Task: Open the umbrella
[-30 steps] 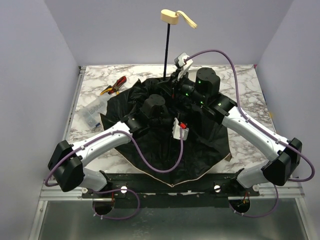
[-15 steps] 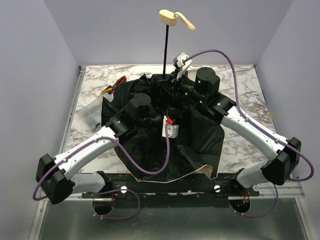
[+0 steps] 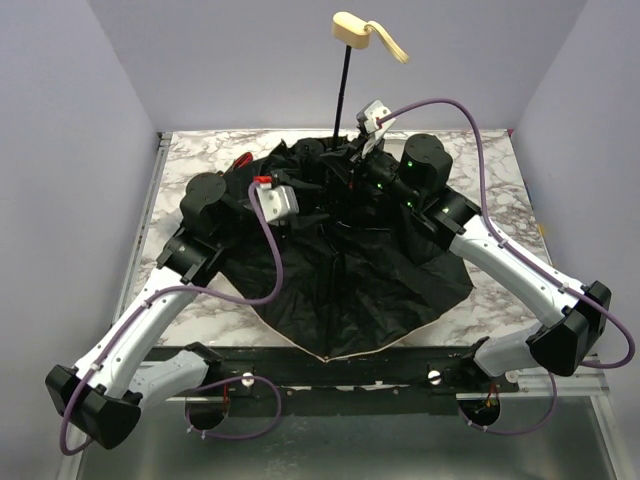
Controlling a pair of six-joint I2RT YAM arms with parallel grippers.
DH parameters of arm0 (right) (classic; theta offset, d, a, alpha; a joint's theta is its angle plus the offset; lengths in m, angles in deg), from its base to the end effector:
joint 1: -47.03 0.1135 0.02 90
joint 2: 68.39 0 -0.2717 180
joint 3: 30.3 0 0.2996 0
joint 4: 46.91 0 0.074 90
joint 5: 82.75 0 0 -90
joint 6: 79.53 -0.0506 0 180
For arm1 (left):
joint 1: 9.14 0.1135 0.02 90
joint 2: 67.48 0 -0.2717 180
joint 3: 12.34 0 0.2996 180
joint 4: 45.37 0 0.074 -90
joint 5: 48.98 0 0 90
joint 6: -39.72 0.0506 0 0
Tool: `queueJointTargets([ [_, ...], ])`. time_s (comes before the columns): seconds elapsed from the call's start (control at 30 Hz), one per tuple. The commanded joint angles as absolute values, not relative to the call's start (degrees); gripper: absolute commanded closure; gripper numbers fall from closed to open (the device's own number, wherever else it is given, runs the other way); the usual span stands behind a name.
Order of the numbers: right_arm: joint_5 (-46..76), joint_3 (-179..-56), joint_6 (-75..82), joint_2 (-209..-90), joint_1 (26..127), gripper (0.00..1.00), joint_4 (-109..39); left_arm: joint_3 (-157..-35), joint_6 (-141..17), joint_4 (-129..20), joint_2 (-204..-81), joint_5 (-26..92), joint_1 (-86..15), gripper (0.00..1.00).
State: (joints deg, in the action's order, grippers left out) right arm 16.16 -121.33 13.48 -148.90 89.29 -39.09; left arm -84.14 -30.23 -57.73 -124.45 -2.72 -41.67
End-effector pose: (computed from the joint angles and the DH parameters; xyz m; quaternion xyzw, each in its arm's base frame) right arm 0.2860 0.2705 0.4420 -0.3167 0.6135 0.2928 0.6615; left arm 0.2105 -0.1757 0.4227 0.5255 0.4564 -0.3290 0.6382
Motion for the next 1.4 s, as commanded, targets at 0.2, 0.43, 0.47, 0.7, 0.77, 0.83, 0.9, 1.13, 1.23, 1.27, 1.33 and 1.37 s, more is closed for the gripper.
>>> queueJointTargets([
  [0.2, 22.05, -120.5, 11.79, -146.07, 89.12, 1.0, -44.03, -88.9, -44.03, -53.85, -131.11, -0.18, -35.48, 0.53],
  [0.43, 23.89, -120.94, 10.59, -146.27, 89.1, 1.0, -43.22, -91.05, -45.92, -51.29, -134.43, 2.58, -35.59, 0.53],
  [0.47, 24.19, -121.03, 10.65, -146.38, 89.07, 1.0, -43.24, -91.49, -46.21, -51.07, -135.1, 2.74, -35.67, 0.54],
  [0.7, 24.43, -121.64, 6.97, -146.87, 89.04, 1.0, -44.13, -93.74, -47.58, -50.74, -138.65, 8.41, -36.48, 0.65],
  [0.77, 24.48, -121.83, 6.32, -146.93, 89.06, 1.0, -44.2, -93.85, -48.62, -49.71, -139.23, 9.55, -36.48, 0.65],
  [0.83, 24.39, -122.0, 5.94, -147.07, 89.1, 1.0, -44.08, -93.94, -49.99, -48.42, -139.6, 10.42, -36.56, 0.66],
  [0.9, 24.14, -122.07, 5.69, -147.22, 89.08, 1.0, -44.06, -94.26, -51.62, -47.79, -140.04, 10.79, -36.52, 0.68],
  [1.13, 22.67, -123.85, 5.12, -147.65, 89.11, 1.0, -44.32, -95.09, -50.57, -55.33, -142.53, 15.11, -36.66, 0.75],
  [1.23, 21.52, -125.52, 5.54, -147.75, 89.12, 1.0, -44.07, -91.51, -46.91, -56.84, -142.34, 16.13, -36.59, 0.76],
  [1.27, 21.33, -125.91, 5.71, -147.82, 89.12, 1.0, -44.11, -89.88, -46.49, -56.84, -142.22, 16.15, -36.62, 0.76],
  [1.33, 20.93, -126.98, 5.63, -148.17, 89.12, 1.0, -44.16, -87.75, -45.93, -58.36, -142.42, 15.91, -36.64, 0.74],
  [1.37, 20.79, -127.56, 5.61, -148.39, 89.09, 1.0, -44.17, -86.99, -45.44, -58.59, -142.63, 15.84, -36.64, 0.73],
])
